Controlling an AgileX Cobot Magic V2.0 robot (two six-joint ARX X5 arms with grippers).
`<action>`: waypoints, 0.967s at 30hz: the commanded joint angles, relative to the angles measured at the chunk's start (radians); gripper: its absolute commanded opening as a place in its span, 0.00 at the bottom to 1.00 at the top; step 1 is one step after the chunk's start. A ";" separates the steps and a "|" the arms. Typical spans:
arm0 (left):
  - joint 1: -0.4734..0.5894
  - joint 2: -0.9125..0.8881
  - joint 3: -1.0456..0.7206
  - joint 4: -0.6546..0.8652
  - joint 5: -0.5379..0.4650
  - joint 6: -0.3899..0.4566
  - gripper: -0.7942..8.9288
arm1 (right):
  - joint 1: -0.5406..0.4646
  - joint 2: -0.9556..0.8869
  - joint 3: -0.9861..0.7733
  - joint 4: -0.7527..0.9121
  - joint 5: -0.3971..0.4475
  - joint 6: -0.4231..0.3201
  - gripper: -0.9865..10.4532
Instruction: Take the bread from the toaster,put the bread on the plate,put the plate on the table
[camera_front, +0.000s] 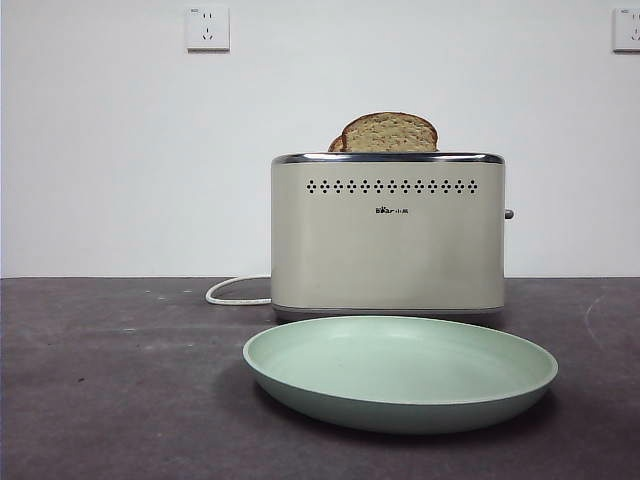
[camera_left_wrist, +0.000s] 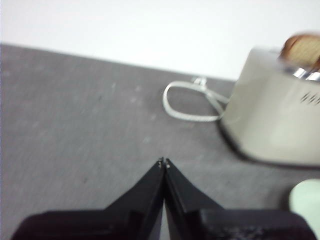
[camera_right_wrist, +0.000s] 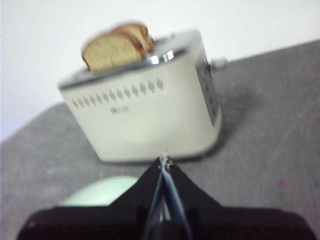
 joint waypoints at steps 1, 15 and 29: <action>0.000 0.009 0.062 -0.023 0.024 -0.020 0.07 | 0.001 0.032 0.056 0.013 -0.001 0.035 0.08; 0.000 0.244 0.450 -0.252 0.284 0.033 0.07 | 0.003 0.404 0.542 -0.359 -0.168 -0.088 0.08; -0.001 0.483 0.762 -0.545 0.411 0.209 0.07 | 0.030 0.659 0.945 -0.862 -0.187 -0.298 0.08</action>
